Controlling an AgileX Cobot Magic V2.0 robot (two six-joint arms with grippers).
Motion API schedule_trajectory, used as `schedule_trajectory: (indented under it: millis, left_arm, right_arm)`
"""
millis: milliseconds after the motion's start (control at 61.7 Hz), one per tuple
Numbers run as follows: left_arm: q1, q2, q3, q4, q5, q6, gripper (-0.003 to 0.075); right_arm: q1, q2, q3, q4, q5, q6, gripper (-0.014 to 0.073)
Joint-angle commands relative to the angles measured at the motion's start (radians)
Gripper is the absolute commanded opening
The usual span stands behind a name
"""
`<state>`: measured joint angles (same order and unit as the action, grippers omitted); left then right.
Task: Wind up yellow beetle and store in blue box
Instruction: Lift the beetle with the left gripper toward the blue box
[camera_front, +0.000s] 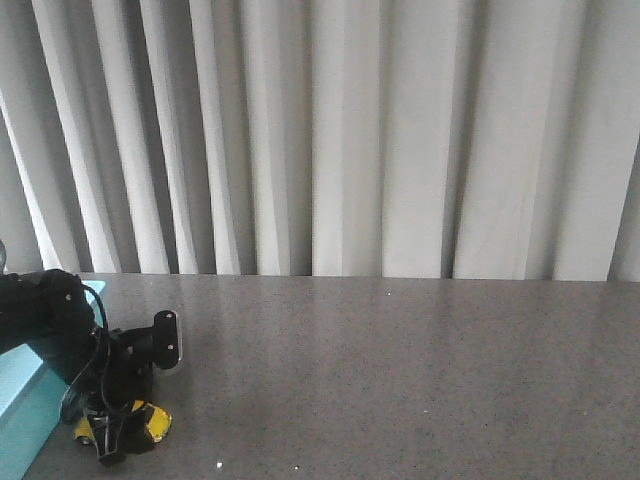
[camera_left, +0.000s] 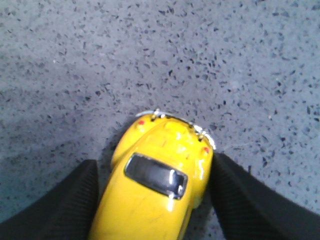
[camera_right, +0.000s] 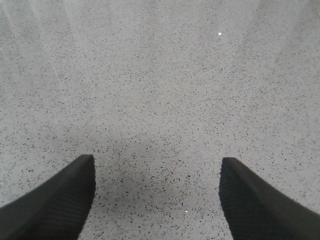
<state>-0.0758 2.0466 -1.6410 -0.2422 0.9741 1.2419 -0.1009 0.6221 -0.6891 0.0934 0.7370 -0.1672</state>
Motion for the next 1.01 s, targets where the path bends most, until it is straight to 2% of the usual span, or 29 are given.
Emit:
schedule_trajectory:
  millis: [0, 227, 551, 746, 875, 989]
  left_arm:
    - [-0.005, -0.052, -0.028, 0.002, -0.001, -0.010, 0.0386]
    - [-0.005, -0.061, -0.028, -0.037, 0.024, -0.010, 0.0316]
    - [-0.005, -0.184, -0.028, -0.177, 0.021, -0.011, 0.0314]
    - [-0.005, -0.310, -0.028, -0.287, 0.004, -0.080, 0.0314]
    - [-0.005, -0.395, -0.028, -0.265, 0.006, -0.149, 0.0314]
    - [-0.005, -0.472, -0.028, -0.170, 0.004, -0.260, 0.0314]
  right_arm:
    - [0.002, 0.004, -0.027, 0.005, -0.060, 0.000, 0.0507]
    - [0.002, 0.004, -0.027, 0.005, -0.060, 0.000, 0.0507]
    - [0.002, 0.004, -0.027, 0.005, -0.057, 0.000, 0.0507]
    - [0.002, 0.004, -0.027, 0.005, -0.057, 0.000, 0.0507]
    - [0.002, 0.004, -0.027, 0.005, -0.057, 0.000, 0.0507]
    - [0.002, 0.004, -0.027, 0.005, -0.057, 0.000, 0.0507]
